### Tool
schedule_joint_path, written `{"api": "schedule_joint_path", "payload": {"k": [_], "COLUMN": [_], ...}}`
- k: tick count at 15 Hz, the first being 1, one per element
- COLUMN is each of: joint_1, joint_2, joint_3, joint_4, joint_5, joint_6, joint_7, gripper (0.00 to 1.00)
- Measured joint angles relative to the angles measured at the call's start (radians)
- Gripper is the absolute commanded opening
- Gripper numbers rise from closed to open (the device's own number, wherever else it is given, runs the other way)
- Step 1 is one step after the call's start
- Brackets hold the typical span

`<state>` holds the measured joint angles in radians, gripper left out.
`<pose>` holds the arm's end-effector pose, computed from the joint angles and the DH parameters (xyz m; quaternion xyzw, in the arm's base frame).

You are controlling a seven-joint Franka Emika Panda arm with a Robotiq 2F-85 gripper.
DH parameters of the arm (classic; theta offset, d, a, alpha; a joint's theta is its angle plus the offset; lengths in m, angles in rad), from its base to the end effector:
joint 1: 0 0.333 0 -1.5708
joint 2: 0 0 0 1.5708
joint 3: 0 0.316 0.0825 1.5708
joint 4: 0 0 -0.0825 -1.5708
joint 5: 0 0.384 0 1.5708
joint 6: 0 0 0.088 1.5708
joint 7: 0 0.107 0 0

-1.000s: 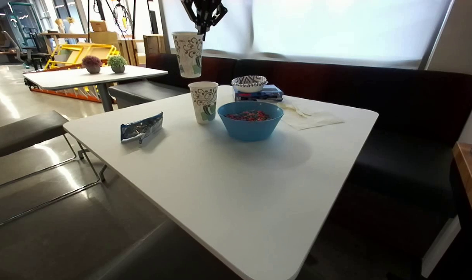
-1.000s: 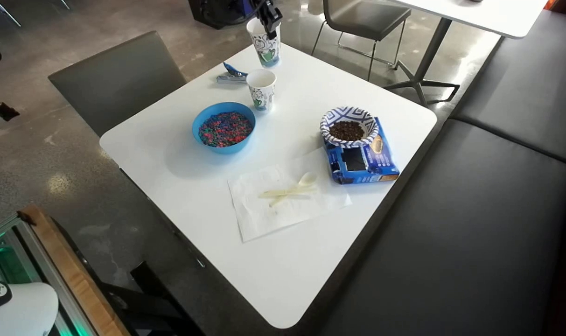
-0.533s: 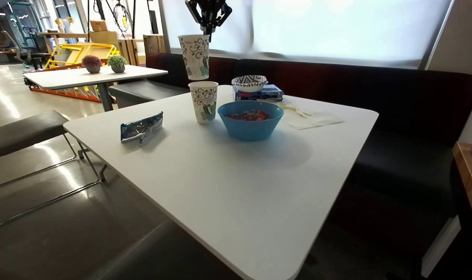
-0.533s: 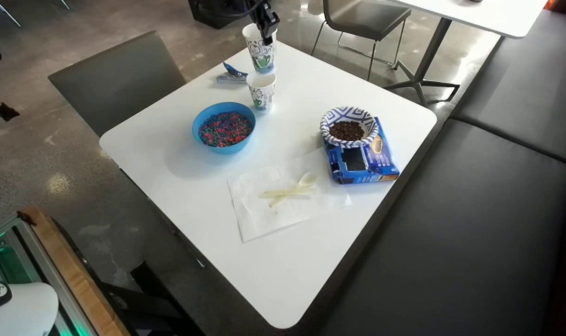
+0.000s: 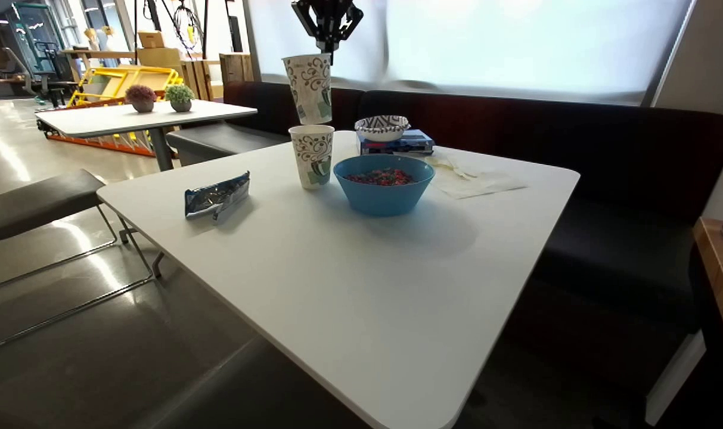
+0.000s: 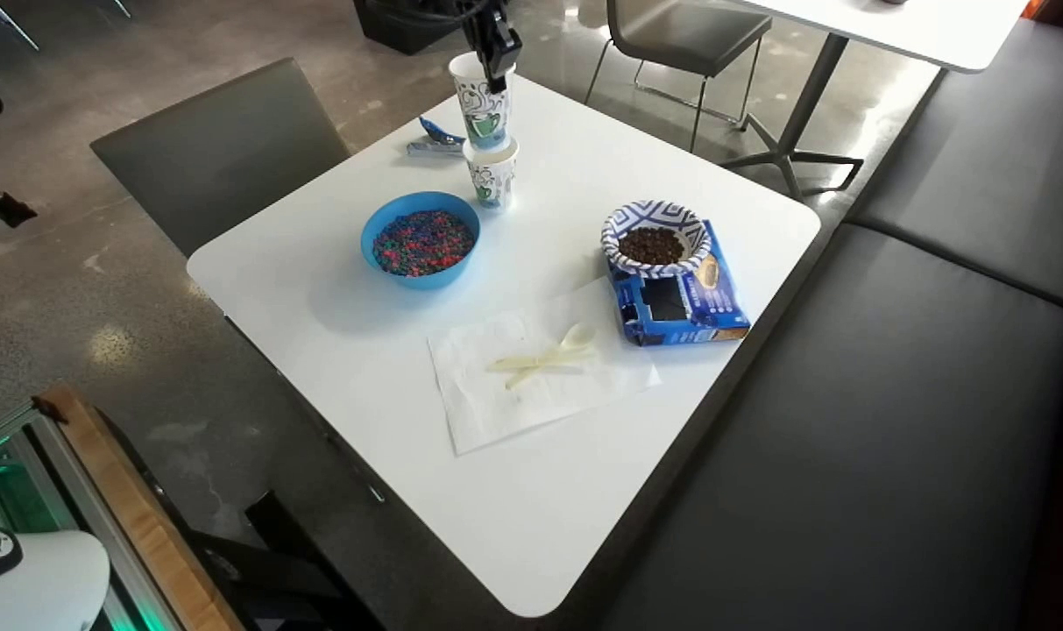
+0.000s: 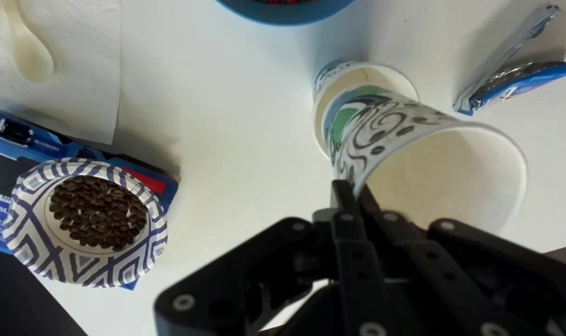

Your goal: Put the paper cup in the other paper cup on the right

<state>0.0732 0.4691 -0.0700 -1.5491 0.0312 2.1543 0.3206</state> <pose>0.6999 0.0107 0.3924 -0.9847 0.1605 -0.0680 0.0091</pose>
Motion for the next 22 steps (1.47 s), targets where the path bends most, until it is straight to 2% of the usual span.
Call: {"api": "schedule_joint_path", "payload": {"k": [3,4,6,14,15,19,22], "joint_1": [-0.005,-0.007,-0.007,-0.007,-0.007,0.009,0.002], "joint_2": [0.003,0.006,0.010,-0.014,-0.032,-0.151,-0.265], "joint_3": [0.011,0.014,0.018,0.039,0.046,0.048,0.051], "joint_4": [0.000,0.002,0.005,0.010,0.008,-0.028,-0.074], "joint_5": [0.010,0.012,0.013,0.013,0.011,-0.138,-0.181], "joint_6": [-0.005,-0.005,-0.003,-0.002,-0.015,-0.041,-0.146], "joint_7": [0.000,-0.001,-0.002,-0.049,-0.076,-0.168,-0.303], "gripper": [0.03,0.29,0.36,0.95,1.00,1.00,1.00]}}
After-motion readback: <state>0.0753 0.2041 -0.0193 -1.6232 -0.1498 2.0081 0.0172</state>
